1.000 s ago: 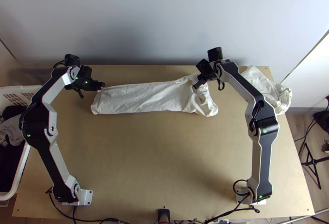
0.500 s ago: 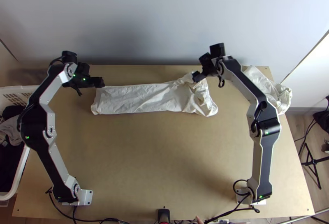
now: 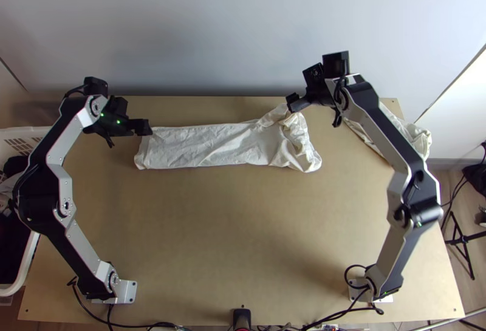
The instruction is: Fold the t-shirt
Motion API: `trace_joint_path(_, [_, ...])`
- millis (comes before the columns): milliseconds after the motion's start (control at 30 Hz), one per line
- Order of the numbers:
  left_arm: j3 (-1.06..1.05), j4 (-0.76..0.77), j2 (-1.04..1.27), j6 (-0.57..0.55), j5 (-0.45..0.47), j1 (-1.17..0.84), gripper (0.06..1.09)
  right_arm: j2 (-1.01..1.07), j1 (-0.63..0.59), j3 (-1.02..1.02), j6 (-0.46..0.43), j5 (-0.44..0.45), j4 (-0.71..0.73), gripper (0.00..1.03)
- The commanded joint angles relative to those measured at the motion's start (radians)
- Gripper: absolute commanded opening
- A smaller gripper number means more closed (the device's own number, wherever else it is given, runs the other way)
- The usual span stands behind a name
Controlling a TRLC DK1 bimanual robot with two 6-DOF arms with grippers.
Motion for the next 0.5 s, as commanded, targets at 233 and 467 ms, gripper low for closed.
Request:
trace_joint_path(233, [-0.131, 0.093, -0.019, 0.010, -0.055, -0.042, 1.04, -0.132, 0.147, -0.260, -0.034, 0.001, 0.009, 0.99])
trace_joint_path(467, [-0.131, 0.093, -0.005, 0.007, -0.056, -0.042, 1.03, -0.083, 0.187, -0.332, -0.050, 0.001, 0.061, 0.99])
